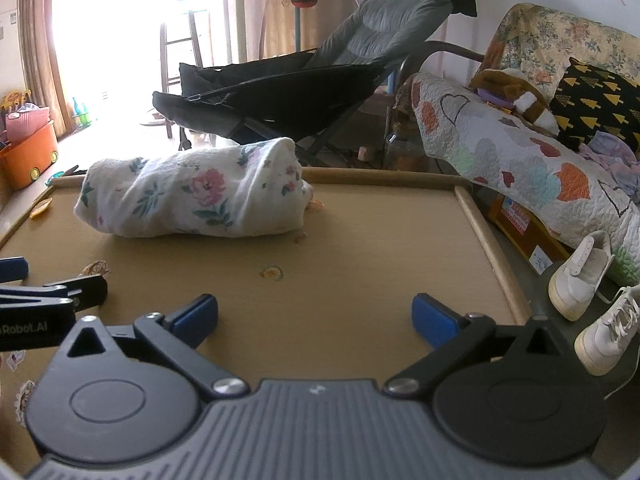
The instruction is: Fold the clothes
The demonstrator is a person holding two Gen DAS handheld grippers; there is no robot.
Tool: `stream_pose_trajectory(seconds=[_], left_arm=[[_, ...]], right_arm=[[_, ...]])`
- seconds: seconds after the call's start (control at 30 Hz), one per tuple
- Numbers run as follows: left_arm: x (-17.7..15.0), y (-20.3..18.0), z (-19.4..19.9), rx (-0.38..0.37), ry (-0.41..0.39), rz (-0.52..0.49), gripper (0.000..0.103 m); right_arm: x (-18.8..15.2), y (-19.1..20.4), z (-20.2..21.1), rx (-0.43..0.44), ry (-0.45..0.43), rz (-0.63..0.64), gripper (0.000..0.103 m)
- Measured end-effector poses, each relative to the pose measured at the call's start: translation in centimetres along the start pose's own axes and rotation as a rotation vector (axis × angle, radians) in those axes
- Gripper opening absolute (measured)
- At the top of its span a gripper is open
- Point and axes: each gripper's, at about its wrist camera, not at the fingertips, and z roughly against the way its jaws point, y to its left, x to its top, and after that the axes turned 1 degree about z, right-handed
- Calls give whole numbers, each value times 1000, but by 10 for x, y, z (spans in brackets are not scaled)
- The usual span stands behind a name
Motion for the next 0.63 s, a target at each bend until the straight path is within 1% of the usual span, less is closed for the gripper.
stream_pose_trajectory(seconds=[0.63], left_arm=[[3, 4, -4, -3, 2, 1, 103]], right_arm=[[1, 0, -2, 1, 0, 1, 103]])
